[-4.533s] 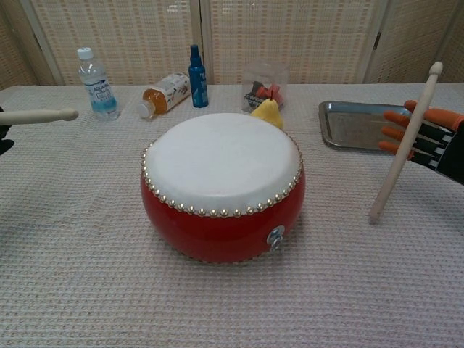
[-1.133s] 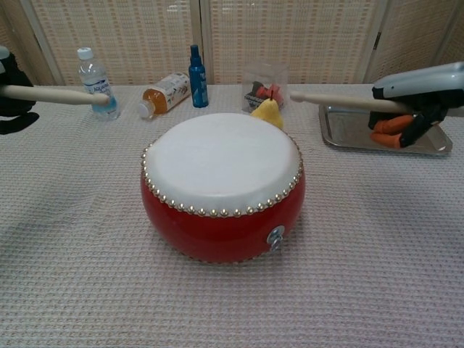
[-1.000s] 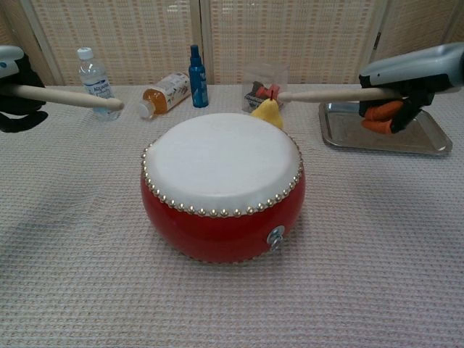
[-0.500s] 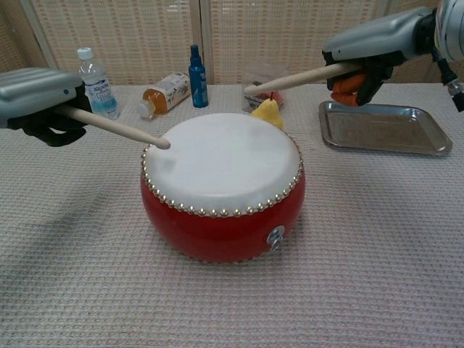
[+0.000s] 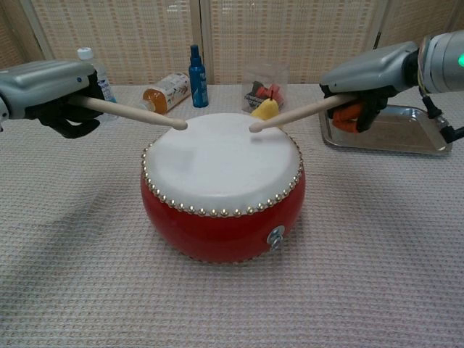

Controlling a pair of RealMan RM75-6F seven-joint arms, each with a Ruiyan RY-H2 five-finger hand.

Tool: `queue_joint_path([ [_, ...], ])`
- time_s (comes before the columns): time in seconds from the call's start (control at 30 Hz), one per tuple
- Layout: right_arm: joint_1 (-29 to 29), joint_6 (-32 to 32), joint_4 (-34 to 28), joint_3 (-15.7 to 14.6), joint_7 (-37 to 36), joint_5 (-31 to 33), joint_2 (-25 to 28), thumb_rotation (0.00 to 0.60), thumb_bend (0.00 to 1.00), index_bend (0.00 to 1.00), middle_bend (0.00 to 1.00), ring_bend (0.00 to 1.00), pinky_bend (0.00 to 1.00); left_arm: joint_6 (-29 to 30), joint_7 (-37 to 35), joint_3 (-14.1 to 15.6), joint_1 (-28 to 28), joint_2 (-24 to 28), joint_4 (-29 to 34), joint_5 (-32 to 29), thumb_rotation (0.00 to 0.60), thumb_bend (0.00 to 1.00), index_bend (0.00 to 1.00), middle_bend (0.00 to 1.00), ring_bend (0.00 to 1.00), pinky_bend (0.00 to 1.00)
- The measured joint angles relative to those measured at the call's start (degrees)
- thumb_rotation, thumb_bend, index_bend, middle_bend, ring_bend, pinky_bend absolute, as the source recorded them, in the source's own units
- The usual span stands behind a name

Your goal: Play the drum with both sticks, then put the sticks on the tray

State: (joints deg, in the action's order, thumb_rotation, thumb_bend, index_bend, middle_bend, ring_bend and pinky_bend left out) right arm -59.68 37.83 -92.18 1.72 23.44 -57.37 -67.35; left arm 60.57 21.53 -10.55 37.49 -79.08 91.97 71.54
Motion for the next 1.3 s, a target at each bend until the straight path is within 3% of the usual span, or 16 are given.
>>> queue_joint_path([
  [0.17, 1.7, 3.5, -2.6, 2.6, -4.7, -4.1, 2.3, 0.6, 0.93, 1.0, 0.98, 1.0, 1.0, -1.3, 4.6, 1.7, 0.9, -2.8, -2.9, -0.7, 0.6, 0.84, 1.0, 1.0, 1.0, 1.0],
  [0.33, 1.8, 1.3, -1.7, 1.9, -4.6, -4.9, 1.9, 0.6, 0.93, 1.0, 0.98, 1.0, 1.0, -1.4, 9.6, 2.2, 1.4, -3.5, -3.1, -3.0, 0.6, 0.84, 1.0, 1.0, 1.0, 1.0],
  [0.53, 0.9, -2.5, 2.3, -0.8, -1.5, -3.3, -2.0, 0.6, 0.93, 1.0, 0.98, 1.0, 1.0, 1.0, 3.3, -0.2, 0.4, 0.1, 1.3, -3.2, 0.6, 0.84, 1.0, 1.0, 1.0, 1.0],
  [0.67, 1.5, 0.4, 1.4, 0.4, -2.3, -4.2, -1.7, 0.6, 0.93, 1.0, 0.98, 1.0, 1.0, 1.7, -1.5, -1.3, -0.1, 2.0, 2.8, -3.1, 0.6, 0.84, 1.0, 1.0, 1.0, 1.0],
  [0.9, 3.2, 5.2, -2.9, 3.7, -6.0, -7.8, 2.3, 0.6, 0.93, 1.0, 0.98, 1.0, 1.0, -1.4, 2.8, 1.4, 1.3, -2.5, -1.6, -4.0, 0.6, 0.84, 1.0, 1.0, 1.0, 1.0],
  [1.1, 2.9, 2.1, -0.2, 2.2, -4.8, -6.6, 0.1, 0.6, 0.93, 1.0, 0.98, 1.0, 1.0, -1.8, 7.6, 2.3, 2.1, -3.8, -2.5, -5.4, 0.6, 0.84, 1.0, 1.0, 1.0, 1.0],
  [1.3, 2.1, -1.4, 3.1, -0.1, -2.0, -4.0, -2.9, 0.6, 0.93, 1.0, 0.98, 1.0, 1.0, 2.7, 1.4, -0.3, 0.8, 0.0, 2.1, -4.0, 0.6, 0.84, 1.0, 1.0, 1.0, 1.0],
])
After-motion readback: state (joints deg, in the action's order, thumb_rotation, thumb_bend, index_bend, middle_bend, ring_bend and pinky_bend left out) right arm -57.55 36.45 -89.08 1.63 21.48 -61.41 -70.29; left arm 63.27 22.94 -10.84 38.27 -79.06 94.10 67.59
